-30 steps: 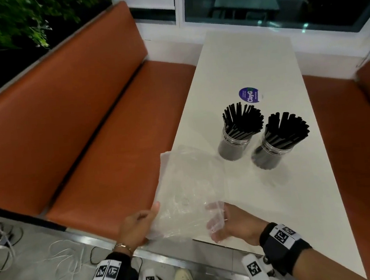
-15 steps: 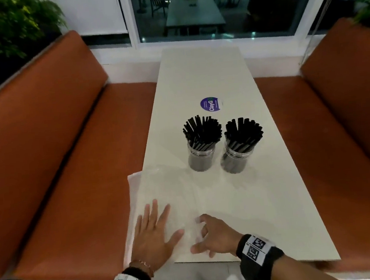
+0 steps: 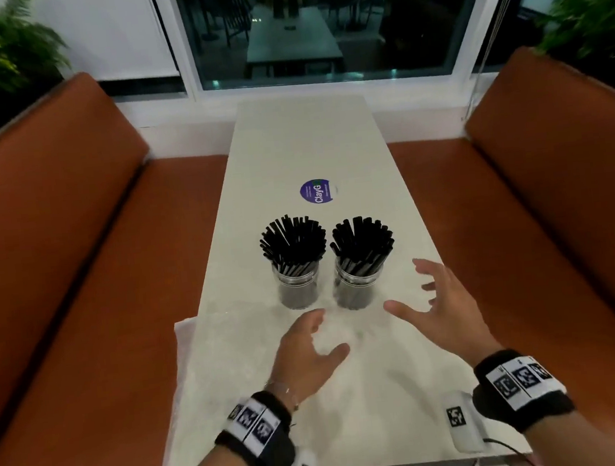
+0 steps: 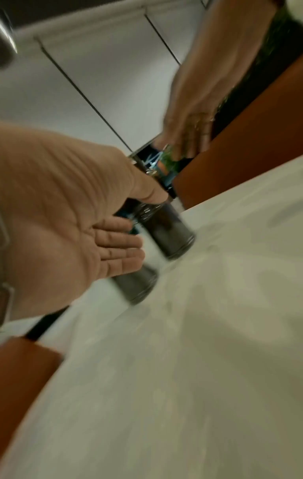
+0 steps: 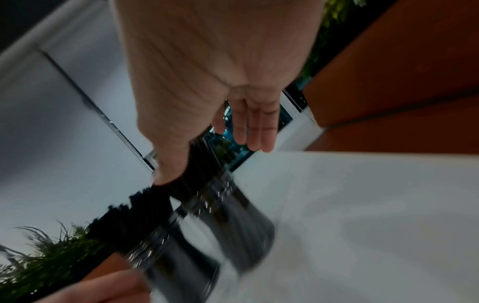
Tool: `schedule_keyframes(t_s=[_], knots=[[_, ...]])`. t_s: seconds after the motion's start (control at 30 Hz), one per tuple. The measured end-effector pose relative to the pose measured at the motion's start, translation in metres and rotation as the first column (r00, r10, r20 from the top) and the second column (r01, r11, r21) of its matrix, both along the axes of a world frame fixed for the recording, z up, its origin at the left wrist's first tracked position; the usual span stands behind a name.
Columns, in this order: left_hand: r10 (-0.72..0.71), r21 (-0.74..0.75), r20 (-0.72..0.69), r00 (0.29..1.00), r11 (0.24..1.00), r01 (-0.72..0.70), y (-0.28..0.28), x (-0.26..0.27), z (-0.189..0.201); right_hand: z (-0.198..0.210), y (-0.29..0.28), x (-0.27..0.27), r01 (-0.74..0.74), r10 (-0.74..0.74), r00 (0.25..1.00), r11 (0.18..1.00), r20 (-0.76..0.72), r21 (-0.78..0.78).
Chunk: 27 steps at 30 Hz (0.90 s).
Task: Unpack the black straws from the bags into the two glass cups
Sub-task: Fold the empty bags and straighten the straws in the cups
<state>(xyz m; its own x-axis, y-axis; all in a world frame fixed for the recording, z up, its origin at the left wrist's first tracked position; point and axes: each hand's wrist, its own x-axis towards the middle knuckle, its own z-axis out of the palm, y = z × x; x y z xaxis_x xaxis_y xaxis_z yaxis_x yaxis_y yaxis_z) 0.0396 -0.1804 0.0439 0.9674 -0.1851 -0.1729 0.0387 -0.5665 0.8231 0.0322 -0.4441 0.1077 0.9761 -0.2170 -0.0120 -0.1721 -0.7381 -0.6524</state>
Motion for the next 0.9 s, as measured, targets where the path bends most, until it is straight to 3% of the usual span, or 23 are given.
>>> schedule_keyframes(t_s=[0.07, 0.17, 0.3, 0.4, 0.53, 0.77, 0.83, 0.9], knots=[[0.016, -0.055, -0.102, 0.995, 0.998, -0.022, -0.042, 0.021, -0.004, 0.013, -0.009, 0.017, -0.059, 0.067, 0.995, 0.993, 0.076, -0.103], [0.085, -0.150, -0.102, 0.991, 0.984, -0.100, -0.087, 0.050, -0.006, 0.031, -0.018, 0.045, -0.181, 0.197, 0.977, 0.969, 0.083, -0.167], [0.311, -0.387, -0.109, 0.944, 0.862, -0.329, -0.115, 0.076, 0.001, 0.041, -0.027, 0.084, -0.365, 0.376, 0.926, 0.908, 0.018, -0.206], [0.379, -0.452, -0.048, 0.924, 0.817, -0.358, -0.125, 0.086, -0.013, 0.043, -0.031, 0.107, -0.463, 0.465, 0.884, 0.858, -0.043, -0.223], [0.411, -0.397, -0.024, 0.911, 0.833, -0.387, -0.125, 0.089, -0.029, 0.040, -0.027, 0.132, -0.571, 0.580, 0.812, 0.769, -0.063, -0.287], [0.341, -0.215, -0.007, 0.940, 0.918, -0.335, -0.131, 0.095, -0.036, 0.024, -0.002, 0.160, -0.685, 0.730, 0.683, 0.625, -0.030, -0.374], [0.343, -0.171, 0.024, 0.939, 0.927, -0.334, -0.133, 0.097, -0.036, 0.020, 0.008, 0.161, -0.663, 0.726, 0.688, 0.624, -0.009, -0.413], [0.370, -0.159, 0.017, 0.929, 0.918, -0.363, -0.134, 0.098, -0.036, 0.014, 0.019, 0.160, -0.567, 0.667, 0.742, 0.678, 0.068, -0.468]])
